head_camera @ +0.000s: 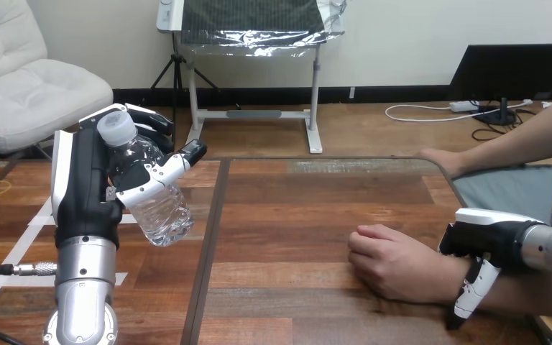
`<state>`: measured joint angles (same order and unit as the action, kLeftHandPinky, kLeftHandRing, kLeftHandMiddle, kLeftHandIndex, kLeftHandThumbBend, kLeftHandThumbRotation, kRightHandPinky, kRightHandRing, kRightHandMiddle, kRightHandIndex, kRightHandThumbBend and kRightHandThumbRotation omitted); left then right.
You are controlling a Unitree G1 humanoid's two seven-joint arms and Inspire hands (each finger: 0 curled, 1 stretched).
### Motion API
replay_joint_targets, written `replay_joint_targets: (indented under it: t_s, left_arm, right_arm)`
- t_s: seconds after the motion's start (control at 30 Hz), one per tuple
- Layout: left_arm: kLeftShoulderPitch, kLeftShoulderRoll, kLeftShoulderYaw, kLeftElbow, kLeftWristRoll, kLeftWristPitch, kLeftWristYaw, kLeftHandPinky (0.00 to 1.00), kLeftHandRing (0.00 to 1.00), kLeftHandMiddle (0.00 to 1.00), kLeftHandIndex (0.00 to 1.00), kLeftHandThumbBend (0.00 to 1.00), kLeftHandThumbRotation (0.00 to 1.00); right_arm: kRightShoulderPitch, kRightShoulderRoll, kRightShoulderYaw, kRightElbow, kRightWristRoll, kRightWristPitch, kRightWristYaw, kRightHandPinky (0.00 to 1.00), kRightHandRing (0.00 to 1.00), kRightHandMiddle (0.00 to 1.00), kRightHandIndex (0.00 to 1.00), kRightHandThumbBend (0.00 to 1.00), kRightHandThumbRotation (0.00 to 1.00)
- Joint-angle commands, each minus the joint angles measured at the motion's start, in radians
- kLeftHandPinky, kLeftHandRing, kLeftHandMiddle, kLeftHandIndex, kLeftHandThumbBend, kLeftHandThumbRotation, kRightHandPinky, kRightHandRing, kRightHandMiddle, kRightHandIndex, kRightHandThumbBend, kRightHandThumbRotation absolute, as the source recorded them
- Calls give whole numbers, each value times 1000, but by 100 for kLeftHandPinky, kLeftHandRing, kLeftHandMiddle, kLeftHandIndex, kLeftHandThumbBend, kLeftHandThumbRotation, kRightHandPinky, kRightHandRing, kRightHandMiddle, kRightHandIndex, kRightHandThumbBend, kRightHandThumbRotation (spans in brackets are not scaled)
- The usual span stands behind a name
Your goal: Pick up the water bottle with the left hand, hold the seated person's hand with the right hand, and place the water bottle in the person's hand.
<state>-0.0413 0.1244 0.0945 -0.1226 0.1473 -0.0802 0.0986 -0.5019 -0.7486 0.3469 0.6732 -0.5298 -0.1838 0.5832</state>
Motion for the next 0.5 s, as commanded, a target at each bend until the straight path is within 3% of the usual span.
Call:
replay_joint_targets:
  t_s: [0.0, 0.47]
  left_arm:
    - [-57, 0, 0, -34, -5, -14, 2, 27, 35, 39, 41, 63, 0]
    - [-56, -1, -1, -29, -2, -16, 6, 27, 35, 39, 42, 63, 0]
  right_arm:
    - [22, 27, -6, 2, 13, -22, -41, 10, 16, 23, 25, 83, 7]
    - [47, 6, -43, -28, 33, -85, -124, 10, 17, 24, 28, 75, 8]
